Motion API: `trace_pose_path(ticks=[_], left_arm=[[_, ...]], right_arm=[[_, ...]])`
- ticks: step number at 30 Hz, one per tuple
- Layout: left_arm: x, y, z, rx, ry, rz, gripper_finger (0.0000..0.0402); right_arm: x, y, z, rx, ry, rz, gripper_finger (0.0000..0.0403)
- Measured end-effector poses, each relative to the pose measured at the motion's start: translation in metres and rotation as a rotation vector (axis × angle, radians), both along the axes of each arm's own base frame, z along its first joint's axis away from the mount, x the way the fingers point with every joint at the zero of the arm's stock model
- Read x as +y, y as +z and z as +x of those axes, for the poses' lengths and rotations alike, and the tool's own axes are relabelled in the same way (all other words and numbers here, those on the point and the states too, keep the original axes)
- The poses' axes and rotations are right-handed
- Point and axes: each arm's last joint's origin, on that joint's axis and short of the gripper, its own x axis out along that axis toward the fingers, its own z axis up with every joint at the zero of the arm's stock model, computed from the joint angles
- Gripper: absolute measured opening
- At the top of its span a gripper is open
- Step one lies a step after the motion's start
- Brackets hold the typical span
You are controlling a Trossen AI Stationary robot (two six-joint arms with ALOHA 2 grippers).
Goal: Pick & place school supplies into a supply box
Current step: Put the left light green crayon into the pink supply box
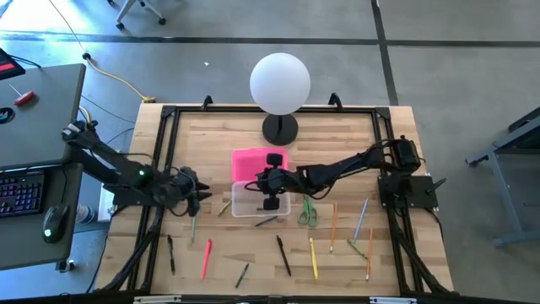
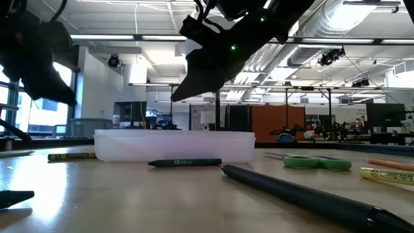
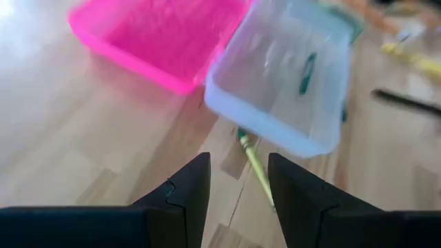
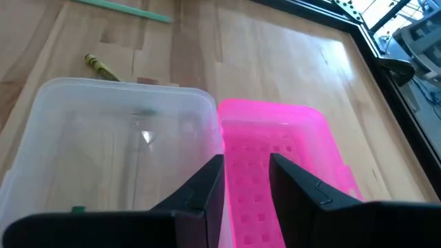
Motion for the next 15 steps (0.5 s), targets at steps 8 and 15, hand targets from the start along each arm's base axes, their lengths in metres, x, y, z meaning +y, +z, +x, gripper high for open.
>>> trace_pose_path(ticks=[8,15], left_arm=[[-0.023,-0.034,0.037,0.062,0.067,-0.017,0.0179],[-0.035,-0.059,0.057,0.081,0.112,-0.020,0.0179]], right_arm=[[-0.003,0.000,0.000,-0.002,-0.012,0.009,0.0094],[-0.003,0.000,0.000,0.002,-0.012,0.009,0.0094]])
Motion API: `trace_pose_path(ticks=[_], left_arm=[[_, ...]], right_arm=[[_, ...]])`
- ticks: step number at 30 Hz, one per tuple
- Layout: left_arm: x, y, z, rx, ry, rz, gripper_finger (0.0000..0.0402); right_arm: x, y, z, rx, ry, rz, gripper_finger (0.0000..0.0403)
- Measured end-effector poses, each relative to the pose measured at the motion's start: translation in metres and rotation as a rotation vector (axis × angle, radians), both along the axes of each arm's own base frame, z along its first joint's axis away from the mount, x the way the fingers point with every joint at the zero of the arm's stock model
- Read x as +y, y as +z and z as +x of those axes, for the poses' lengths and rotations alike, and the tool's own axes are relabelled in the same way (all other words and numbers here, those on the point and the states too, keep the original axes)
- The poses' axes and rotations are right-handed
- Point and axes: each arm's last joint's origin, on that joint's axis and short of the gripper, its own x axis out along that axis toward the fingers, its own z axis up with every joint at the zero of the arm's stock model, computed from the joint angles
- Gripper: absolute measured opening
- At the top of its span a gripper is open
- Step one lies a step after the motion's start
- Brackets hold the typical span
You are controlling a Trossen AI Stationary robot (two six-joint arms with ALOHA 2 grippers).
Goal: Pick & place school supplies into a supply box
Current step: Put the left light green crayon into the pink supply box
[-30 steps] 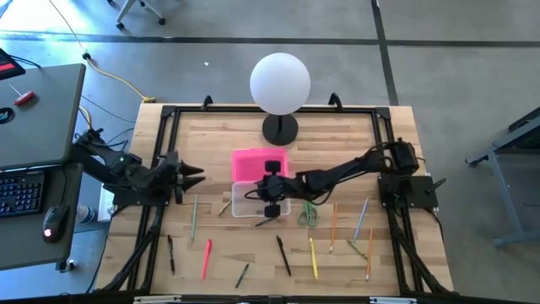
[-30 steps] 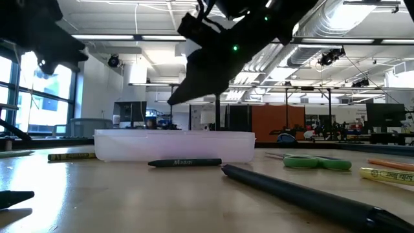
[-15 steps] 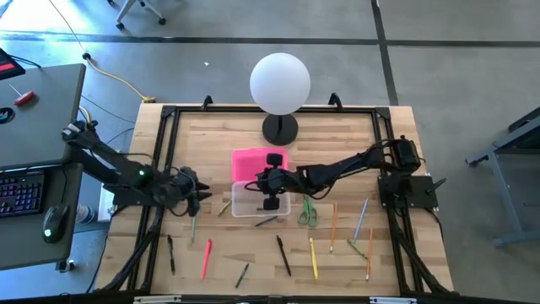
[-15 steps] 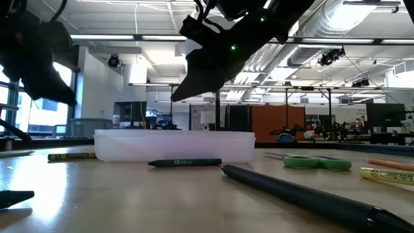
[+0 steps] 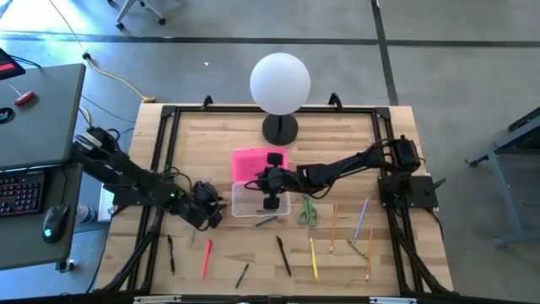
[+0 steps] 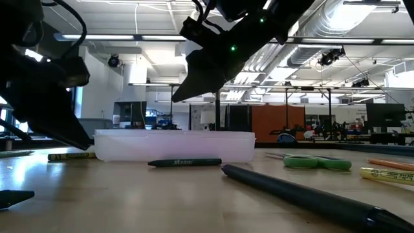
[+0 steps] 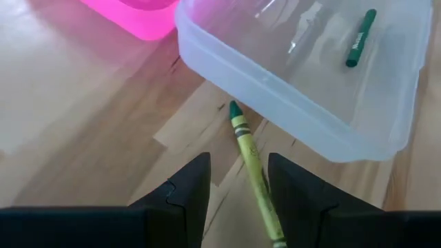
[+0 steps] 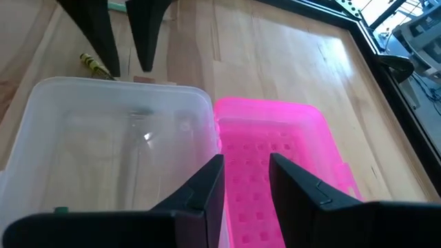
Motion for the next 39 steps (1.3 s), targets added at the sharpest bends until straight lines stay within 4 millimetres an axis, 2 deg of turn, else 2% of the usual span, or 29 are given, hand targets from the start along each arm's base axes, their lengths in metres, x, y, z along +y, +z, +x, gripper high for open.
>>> trace_pose_path(ticks=[6,12,16,20,21,23,27,29,35,39], left_arm=[[-0.007,-0.005,0.011,0.036,0.005,0.023,0.0179],[-0.007,-0.014,0.012,0.062,0.048,0.029,0.0171],[-0.006,-0.018,0.011,0.074,0.070,0.034,0.0123],[-0.006,-0.018,0.011,0.065,0.083,0.043,0.0040],[-0.006,-0.017,0.012,0.059,0.083,0.039,0.0025],[-0.006,-0.012,0.012,0.037,0.085,0.027,0.0019],[-0.004,-0.003,0.008,0.028,0.082,0.019,0.0057],[-0.002,0.004,0.006,0.012,0.087,0.008,0.0060],[0.003,0.031,-0.001,-0.098,0.088,0.014,0.0014],[0.006,0.049,-0.002,-0.179,0.087,0.070,0.0014]], right_arm=[[0.000,0.000,0.000,0.003,0.000,0.000,0.0094],[0.000,0.000,0.000,0.004,-0.001,0.000,0.0094],[0.000,0.000,0.000,0.004,-0.001,0.000,0.0094],[0.000,0.000,0.000,0.004,-0.001,0.001,0.0094],[0.000,0.000,0.000,0.004,-0.001,0.000,0.0094],[0.000,0.000,0.000,0.002,-0.006,0.008,0.0094],[-0.001,-0.001,-0.001,0.015,-0.011,0.013,0.0094],[-0.001,-0.003,-0.002,0.029,-0.011,0.012,0.0094],[-0.001,-0.005,-0.003,0.045,-0.034,0.043,0.0094],[-0.001,-0.004,-0.003,0.031,-0.037,0.046,0.0094]])
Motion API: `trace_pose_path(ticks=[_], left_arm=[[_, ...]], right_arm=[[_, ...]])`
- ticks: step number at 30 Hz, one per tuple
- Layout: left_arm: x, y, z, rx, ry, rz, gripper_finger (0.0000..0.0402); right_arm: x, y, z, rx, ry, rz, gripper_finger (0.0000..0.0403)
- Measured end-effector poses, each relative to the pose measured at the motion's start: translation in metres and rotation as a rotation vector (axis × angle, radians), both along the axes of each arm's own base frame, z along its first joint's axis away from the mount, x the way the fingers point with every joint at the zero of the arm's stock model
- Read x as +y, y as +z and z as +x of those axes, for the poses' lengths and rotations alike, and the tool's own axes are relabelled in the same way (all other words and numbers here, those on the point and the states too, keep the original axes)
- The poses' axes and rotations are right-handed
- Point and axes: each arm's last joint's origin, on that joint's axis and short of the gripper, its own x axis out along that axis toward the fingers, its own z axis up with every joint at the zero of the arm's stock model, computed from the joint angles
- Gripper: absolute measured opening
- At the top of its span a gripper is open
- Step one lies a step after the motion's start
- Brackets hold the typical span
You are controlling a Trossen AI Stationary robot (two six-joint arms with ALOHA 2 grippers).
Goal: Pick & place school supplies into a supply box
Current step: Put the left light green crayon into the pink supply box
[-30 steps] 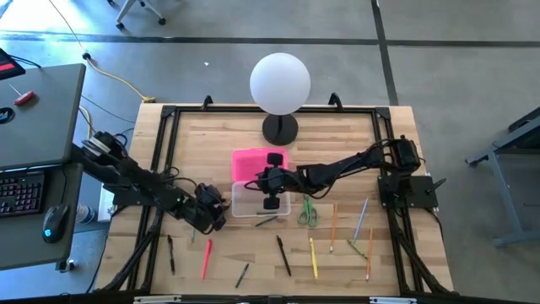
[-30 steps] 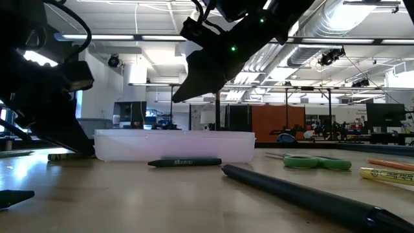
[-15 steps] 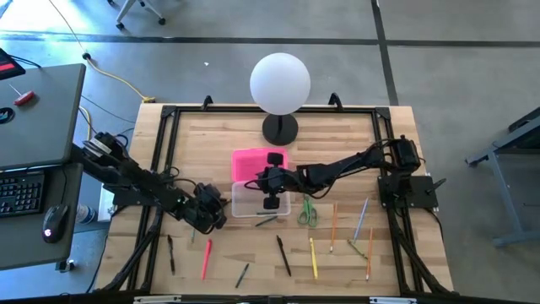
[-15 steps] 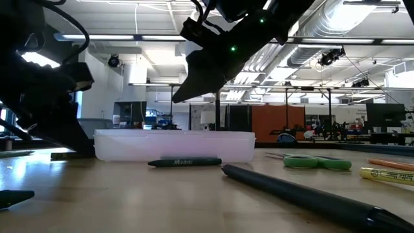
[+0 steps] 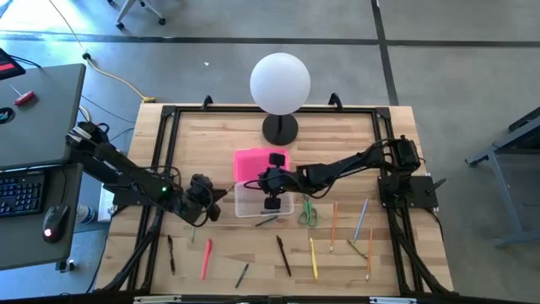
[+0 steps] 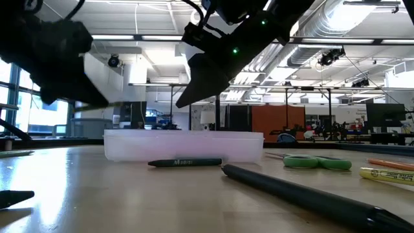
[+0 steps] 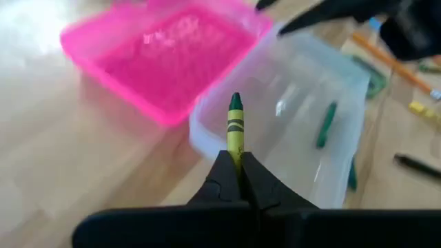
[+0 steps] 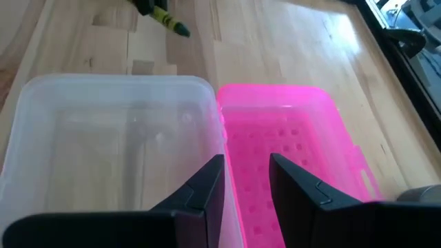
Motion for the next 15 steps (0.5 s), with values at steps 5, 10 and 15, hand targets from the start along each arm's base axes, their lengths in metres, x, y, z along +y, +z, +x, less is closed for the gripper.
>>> trace_pose_path(ticks=[5,10,15], left_arm=[[-0.001,0.022,0.010,-0.028,-0.024,0.090,0.0022],[0.009,0.035,0.033,0.013,-0.054,0.064,0.0018],[0.023,0.029,0.053,0.076,-0.044,-0.002,0.0044]], right_arm=[[0.000,0.002,0.001,-0.022,-0.003,-0.001,0.0094],[-0.004,0.002,0.000,-0.020,-0.084,-0.063,0.0094],[-0.007,-0.001,-0.004,0.018,-0.184,-0.115,0.0094]])
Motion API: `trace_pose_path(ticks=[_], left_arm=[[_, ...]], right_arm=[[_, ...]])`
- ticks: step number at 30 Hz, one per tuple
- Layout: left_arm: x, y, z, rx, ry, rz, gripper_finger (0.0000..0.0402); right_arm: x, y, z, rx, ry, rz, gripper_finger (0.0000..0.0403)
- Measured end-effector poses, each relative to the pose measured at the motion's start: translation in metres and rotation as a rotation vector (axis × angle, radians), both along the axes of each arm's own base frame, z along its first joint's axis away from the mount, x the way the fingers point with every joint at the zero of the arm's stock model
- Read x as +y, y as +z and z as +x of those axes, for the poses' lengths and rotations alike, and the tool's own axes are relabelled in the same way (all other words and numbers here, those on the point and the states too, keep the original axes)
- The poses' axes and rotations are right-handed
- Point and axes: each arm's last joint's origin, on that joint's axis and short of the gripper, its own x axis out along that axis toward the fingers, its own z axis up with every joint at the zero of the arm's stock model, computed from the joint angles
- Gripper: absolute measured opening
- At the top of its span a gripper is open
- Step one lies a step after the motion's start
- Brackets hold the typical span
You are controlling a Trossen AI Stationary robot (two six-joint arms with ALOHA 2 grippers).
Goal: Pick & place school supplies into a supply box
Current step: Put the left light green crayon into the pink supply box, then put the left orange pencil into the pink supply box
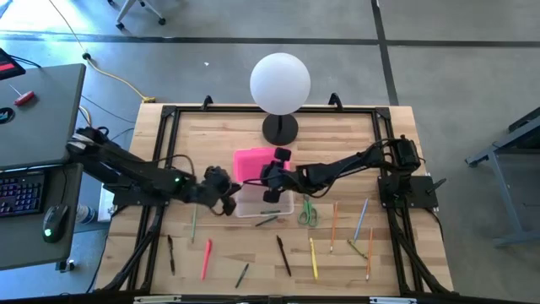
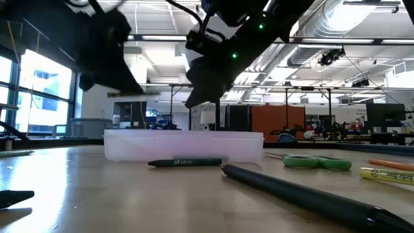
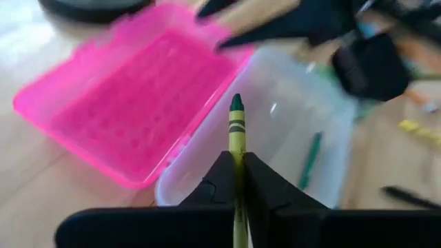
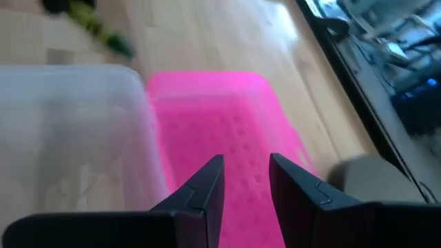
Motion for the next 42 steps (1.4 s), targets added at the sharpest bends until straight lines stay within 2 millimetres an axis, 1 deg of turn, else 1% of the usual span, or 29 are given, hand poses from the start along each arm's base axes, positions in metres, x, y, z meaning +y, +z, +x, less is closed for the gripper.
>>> trace_pose_path(ticks=[5,8,11,16,19,21,23,26,29,32,35,37,42], left_arm=[[0.005,-0.018,0.015,0.064,-0.022,-0.046,0.0066],[0.003,-0.028,0.024,0.077,-0.074,-0.059,0.0068],[0.000,-0.034,0.030,0.073,-0.119,-0.044,0.0067],[-0.002,-0.032,0.035,0.041,-0.156,-0.018,0.0078],[-0.002,-0.030,0.036,0.044,-0.159,0.006,0.0096],[-0.002,-0.029,0.038,0.037,-0.164,0.012,0.0110],[-0.002,-0.029,0.037,0.044,-0.164,0.016,0.0124],[-0.001,-0.030,0.037,0.051,-0.143,0.037,0.0140],[0.000,-0.029,0.037,0.048,-0.139,0.064,0.0148],[0.000,-0.028,0.037,0.043,-0.144,0.088,0.0150],[0.000,-0.028,0.037,0.040,-0.129,0.107,0.0148],[0.001,-0.027,0.038,0.036,-0.119,0.115,0.0145],[0.000,-0.026,0.039,0.023,-0.121,0.119,0.0143]], right_arm=[[0.000,-0.004,-0.003,0.027,-0.036,0.035,0.0094],[0.000,-0.005,-0.004,0.031,-0.048,0.047,0.0094],[0.000,-0.005,-0.004,0.035,-0.047,0.046,0.0094],[0.000,-0.005,-0.004,0.023,-0.054,0.060,0.0094],[0.004,-0.004,-0.006,0.005,-0.082,0.127,0.0094],[0.010,-0.002,-0.009,0.009,-0.077,0.174,0.0094],[0.018,0.001,-0.016,0.037,-0.079,0.200,0.0094],[0.027,0.011,-0.029,0.065,-0.127,0.222,0.0094],[0.034,0.024,-0.049,0.099,-0.221,0.322,0.0094],[0.043,0.029,-0.074,0.193,-0.343,0.450,0.0094],[0.052,0.026,-0.092,0.256,-0.516,0.520,0.0091],[0.058,0.021,-0.099,0.297,-0.595,0.555,0.0085],[0.072,0.003,-0.097,0.370,-0.652,0.660,0.0065]])
